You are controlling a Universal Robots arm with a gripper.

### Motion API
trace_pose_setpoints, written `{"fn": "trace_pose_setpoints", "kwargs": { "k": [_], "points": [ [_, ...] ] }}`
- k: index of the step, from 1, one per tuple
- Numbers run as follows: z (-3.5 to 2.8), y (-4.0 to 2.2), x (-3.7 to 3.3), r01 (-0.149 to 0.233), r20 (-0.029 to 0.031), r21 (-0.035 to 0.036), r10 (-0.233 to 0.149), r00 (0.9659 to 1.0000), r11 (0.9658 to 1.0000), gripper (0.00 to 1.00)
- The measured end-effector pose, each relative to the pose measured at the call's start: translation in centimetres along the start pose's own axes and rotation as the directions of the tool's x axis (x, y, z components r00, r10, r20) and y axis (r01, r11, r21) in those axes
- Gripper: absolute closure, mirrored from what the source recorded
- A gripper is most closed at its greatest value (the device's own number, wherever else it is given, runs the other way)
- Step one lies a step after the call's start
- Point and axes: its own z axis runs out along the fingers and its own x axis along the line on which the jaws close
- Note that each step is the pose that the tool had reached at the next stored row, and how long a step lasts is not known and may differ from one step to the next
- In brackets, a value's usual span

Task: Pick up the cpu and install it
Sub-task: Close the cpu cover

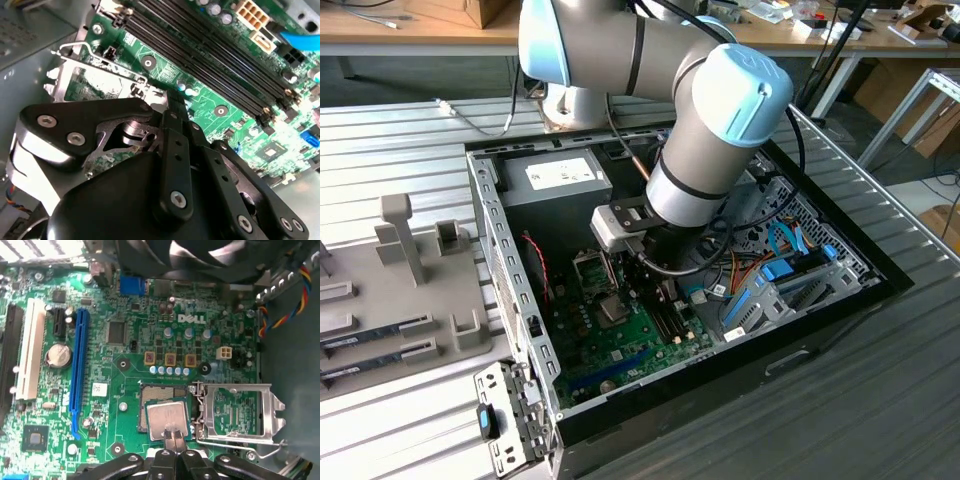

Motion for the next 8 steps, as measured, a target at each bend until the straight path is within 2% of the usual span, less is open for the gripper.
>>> {"fn": "trace_pose_setpoints", "kwargs": {
  "k": [3,4,7,8],
  "points": [
    [0.01,0.00,0.01,0.063,-0.0068,-0.0028,-0.063,0.9980,0.9980,0.89],
    [0.02,0.06,0.00,0.070,-0.0075,-0.0031,-0.070,0.9975,0.9976,0.89],
    [0.03,0.09,0.00,0.071,-0.0041,-0.0026,-0.071,0.9975,0.9975,0.89],
    [0.02,0.09,0.00,0.071,-0.0025,-0.0023,-0.071,0.9975,0.9975,0.83]
  ]
}}
